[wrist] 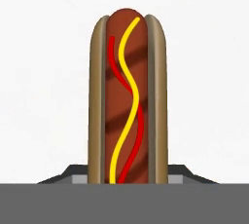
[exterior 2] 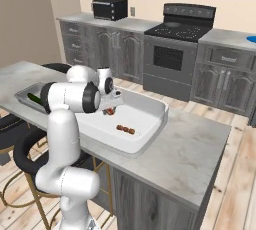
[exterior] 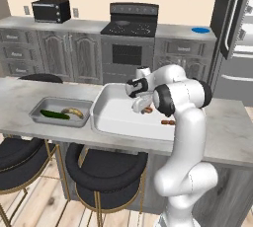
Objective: Place the cold items (banana and cucumber) from the fridge in one tupperware on the dining counter. Place the warm items (hot dog and kebab skewer) in the stove area in another tupperware.
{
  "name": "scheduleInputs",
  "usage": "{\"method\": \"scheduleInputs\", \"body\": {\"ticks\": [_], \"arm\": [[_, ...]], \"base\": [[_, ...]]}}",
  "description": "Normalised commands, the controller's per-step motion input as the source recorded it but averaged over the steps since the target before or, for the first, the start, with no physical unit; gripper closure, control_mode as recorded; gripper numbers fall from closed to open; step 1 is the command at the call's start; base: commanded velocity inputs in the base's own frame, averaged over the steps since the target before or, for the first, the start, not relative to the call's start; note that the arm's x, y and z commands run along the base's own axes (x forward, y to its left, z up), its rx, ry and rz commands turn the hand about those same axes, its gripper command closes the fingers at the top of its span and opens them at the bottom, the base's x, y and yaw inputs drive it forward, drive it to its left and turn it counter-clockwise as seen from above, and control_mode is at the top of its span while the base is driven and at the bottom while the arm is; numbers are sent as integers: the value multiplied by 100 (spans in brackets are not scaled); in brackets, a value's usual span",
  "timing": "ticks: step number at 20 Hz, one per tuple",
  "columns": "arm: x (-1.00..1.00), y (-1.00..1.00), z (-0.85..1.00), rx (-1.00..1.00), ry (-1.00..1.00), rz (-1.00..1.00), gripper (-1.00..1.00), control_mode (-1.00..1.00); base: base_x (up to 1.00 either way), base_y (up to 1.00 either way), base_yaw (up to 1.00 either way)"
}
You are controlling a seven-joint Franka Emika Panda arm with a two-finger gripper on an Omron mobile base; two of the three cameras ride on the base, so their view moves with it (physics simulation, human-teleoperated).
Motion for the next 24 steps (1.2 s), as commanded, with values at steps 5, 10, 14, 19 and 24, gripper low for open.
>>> {"method": "scheduleInputs", "body": {"ticks": [5, 10, 14, 19, 24], "arm": [[0, 3, -15, 0, 0, 0, -100, -100], [0, 0, 0, 0, 0, 0, -100, -100], [-10, 0, 11, 0, 0, -4, -100, -100], [-48, 0, 75, 3, -3, -19, -100, -100], [-90, -10, 100, 7, -3, -26, -100, -100]], "base": [[0, 0, 0], [0, 0, 0], [0, 0, 0], [0, 0, 0], [0, 0, 0]]}}
